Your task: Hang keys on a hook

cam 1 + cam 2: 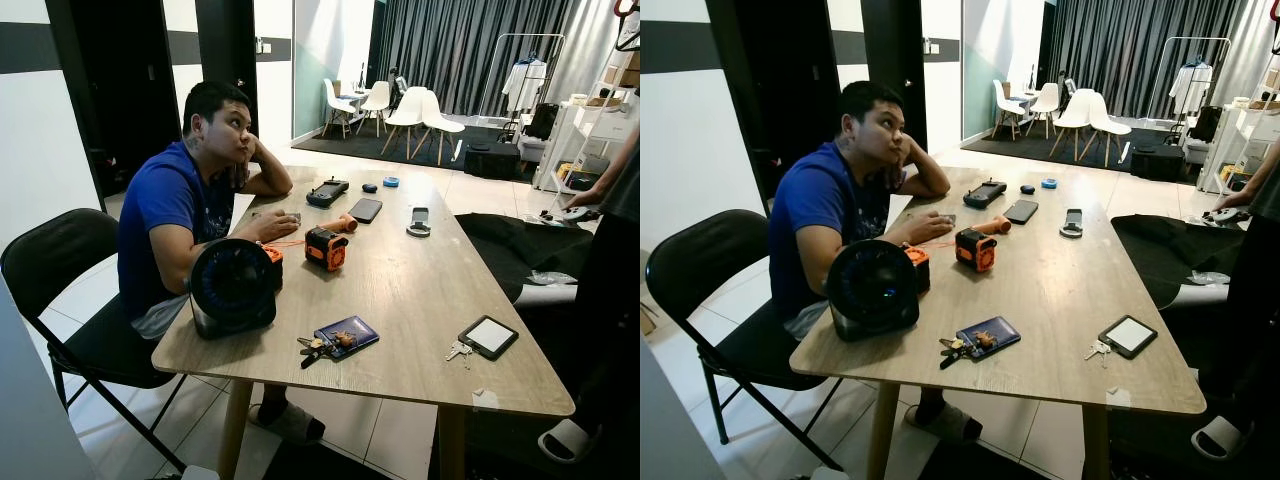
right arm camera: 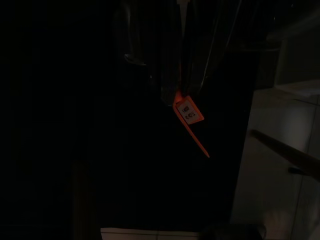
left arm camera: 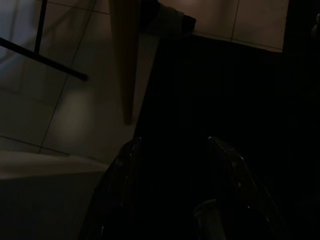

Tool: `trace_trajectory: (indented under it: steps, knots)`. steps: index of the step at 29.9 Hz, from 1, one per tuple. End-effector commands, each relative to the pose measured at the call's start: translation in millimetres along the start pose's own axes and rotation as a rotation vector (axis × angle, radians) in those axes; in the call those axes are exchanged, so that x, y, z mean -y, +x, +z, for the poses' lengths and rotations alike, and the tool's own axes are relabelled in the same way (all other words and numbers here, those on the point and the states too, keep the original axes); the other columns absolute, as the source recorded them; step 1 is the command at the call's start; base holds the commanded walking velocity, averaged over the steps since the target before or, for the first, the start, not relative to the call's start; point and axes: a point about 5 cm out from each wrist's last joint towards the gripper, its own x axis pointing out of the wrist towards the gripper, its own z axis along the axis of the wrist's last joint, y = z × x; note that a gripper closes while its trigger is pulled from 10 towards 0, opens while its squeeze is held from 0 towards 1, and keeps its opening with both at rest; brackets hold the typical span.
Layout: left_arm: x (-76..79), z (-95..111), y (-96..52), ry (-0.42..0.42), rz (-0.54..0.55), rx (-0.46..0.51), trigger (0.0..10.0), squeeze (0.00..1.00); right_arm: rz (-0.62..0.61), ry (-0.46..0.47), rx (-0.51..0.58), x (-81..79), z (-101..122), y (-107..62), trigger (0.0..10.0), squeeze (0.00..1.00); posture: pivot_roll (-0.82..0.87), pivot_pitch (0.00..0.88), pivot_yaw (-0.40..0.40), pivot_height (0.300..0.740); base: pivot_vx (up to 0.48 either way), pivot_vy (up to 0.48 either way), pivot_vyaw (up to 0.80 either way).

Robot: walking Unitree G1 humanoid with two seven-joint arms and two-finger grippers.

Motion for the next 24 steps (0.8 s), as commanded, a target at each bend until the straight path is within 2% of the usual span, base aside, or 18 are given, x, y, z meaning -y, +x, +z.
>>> trace_trajectory:
  steps: [1,24]
  knots:
    - [-1.9,-3.1,-1.1,0.012,-0.006,-0.015,10.0,0.0,-0.007,-0.002,-0.005,1.9,-0.3,-0.3,10.0,0.0,0.07,0.0,-0.004,0.74,0.0,0.0,0.0]
    - [0.2,-0.4,1.3,0.003,-0.002,-0.012,10.0,0.0,-0.011,0.008,-0.015,0.3,-3.9,-0.7,10.0,0.0,0.07,0.0,-0.004,0.74,0.0,0.0,0.0]
